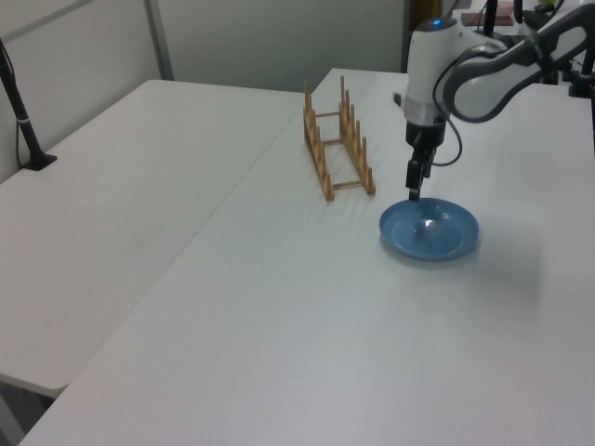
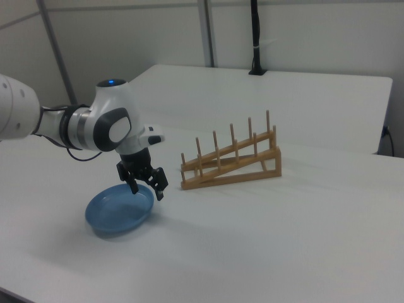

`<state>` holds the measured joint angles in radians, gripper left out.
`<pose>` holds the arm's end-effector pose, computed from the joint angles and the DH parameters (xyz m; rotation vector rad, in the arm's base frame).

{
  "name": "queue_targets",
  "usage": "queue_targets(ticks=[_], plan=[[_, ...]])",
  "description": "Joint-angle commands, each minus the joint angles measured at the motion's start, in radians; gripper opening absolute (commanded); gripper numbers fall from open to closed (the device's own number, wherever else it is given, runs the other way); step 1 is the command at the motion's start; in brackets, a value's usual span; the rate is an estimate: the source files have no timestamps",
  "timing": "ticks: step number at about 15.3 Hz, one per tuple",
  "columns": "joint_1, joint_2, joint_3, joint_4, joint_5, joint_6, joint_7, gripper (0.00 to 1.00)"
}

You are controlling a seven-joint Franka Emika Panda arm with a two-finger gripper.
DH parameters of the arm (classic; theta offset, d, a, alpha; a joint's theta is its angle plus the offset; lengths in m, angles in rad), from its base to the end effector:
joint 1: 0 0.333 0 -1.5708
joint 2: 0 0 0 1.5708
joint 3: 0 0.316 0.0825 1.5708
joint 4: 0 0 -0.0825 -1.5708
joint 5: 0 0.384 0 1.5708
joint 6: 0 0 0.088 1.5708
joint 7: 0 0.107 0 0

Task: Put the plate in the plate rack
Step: 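Close the gripper on the plate rim and tilt the plate up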

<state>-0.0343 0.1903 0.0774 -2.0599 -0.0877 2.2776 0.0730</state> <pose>0.5819 0.0220 0.3464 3.0898 0.0379 0.0484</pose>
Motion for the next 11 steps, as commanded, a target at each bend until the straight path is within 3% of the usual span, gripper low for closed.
queue_targets(ticks=[1,3,5,9,11], plan=[[0.017,0.03,-0.007,-0.009,0.005,0.043,0.034,0.95],[0.017,0.047,-0.008,-0.009,0.005,0.051,0.036,0.87],[0.016,0.055,-0.007,-0.009,0.003,0.056,0.037,0.7],[0.016,0.063,-0.007,-0.008,0.003,0.057,0.037,0.17],[0.017,0.063,-0.007,-0.006,0.003,0.059,0.051,0.0]])
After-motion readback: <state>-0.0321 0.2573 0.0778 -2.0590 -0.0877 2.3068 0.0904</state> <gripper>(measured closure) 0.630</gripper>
